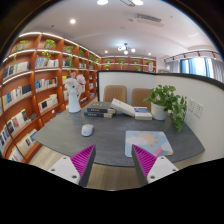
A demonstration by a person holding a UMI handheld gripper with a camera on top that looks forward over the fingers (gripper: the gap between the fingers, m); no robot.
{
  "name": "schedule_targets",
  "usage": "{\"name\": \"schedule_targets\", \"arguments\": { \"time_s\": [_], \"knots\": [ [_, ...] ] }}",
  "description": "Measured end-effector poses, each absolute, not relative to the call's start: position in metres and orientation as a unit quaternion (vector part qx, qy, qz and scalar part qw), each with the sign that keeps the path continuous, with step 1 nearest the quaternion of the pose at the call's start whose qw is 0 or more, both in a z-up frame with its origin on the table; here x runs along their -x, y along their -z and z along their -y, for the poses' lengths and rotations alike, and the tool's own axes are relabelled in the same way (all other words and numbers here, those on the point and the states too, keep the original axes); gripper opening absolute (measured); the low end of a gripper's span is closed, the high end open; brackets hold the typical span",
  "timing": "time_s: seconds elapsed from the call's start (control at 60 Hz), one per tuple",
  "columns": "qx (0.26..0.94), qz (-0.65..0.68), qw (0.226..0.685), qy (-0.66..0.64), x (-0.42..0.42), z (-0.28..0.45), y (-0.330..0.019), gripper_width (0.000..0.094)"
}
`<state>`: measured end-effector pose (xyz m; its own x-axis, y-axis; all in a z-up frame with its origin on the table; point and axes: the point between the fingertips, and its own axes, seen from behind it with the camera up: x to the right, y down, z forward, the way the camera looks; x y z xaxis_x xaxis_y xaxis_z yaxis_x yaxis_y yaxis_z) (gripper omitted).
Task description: Arrange mouse
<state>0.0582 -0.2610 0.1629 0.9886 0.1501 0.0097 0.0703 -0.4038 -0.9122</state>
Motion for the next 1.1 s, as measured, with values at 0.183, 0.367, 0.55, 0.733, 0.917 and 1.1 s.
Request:
{"name": "schedule_targets", "arguments": {
  "time_s": [0.183,0.367,0.55,0.733,0.917,1.1],
  "knots": [
    [0.859,0.033,0.51,-0.027,-0.037,0.27,-0.119,0.071],
    [0.886,0.046,0.462,-0.023,0.022,0.255,-0.062,0.0712],
    [0.9,0.051,0.432,-0.028,0.075,0.211,-0.034,0.0722],
    [0.906,0.037,0.42,-0.019,0.102,0.138,-0.019,0.0724],
    [0.912,0.021,0.409,-0.018,0.12,0.063,-0.002,0.0721],
    [0.918,0.028,0.396,-0.015,0.136,0.004,0.011,0.072]
  ]
}}
